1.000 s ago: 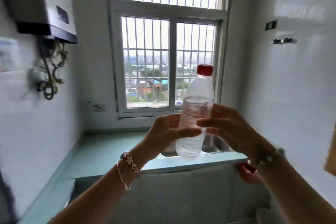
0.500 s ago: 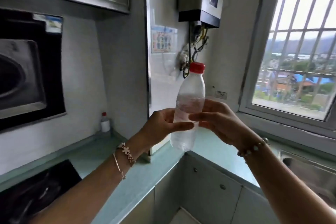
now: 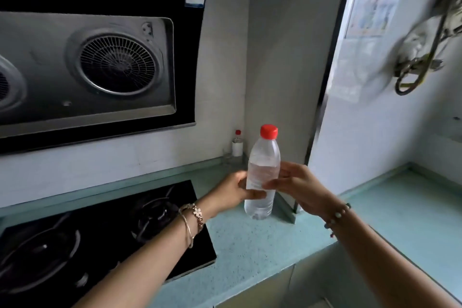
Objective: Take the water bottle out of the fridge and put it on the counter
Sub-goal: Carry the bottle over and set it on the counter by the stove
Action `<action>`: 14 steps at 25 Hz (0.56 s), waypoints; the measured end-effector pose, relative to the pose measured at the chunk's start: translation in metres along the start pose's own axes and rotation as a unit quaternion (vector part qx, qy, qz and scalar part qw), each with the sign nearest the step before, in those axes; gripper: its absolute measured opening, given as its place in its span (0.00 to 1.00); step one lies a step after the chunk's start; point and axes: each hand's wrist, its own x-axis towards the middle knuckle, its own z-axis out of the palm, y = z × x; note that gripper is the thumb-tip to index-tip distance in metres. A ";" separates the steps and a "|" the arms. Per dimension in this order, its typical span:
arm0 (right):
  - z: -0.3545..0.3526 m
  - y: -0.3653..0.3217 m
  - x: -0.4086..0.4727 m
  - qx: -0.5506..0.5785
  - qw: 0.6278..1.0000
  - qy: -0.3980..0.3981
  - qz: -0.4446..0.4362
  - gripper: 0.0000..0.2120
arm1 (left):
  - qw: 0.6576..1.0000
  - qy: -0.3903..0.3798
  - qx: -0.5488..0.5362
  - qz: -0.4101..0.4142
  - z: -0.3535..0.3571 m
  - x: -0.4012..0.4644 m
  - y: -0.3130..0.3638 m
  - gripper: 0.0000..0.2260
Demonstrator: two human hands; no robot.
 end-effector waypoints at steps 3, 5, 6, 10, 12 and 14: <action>0.004 0.047 0.056 -0.076 0.996 0.023 0.034 0.24 | 0.999 -0.011 -0.003 -0.049 -0.018 0.052 -0.058 0.18; 0.003 0.076 0.083 -0.123 0.989 0.042 0.064 0.23 | 0.996 -0.019 0.006 -0.084 -0.020 0.082 -0.089 0.16; 0.003 0.090 0.095 -0.153 0.984 0.049 0.081 0.23 | 0.995 -0.023 0.009 -0.098 -0.019 0.094 -0.104 0.14; -0.001 0.155 0.130 -0.257 0.953 0.052 0.153 0.23 | 0.988 -0.025 -0.009 -0.151 0.000 0.128 -0.165 0.14; -0.001 0.189 0.137 -0.292 0.938 0.043 0.181 0.24 | 0.984 -0.014 -0.028 -0.176 0.014 0.136 -0.195 0.16; 0.002 0.219 0.138 -0.297 0.933 0.040 0.202 0.25 | 0.978 0.000 -0.040 -0.206 0.028 0.137 -0.220 0.19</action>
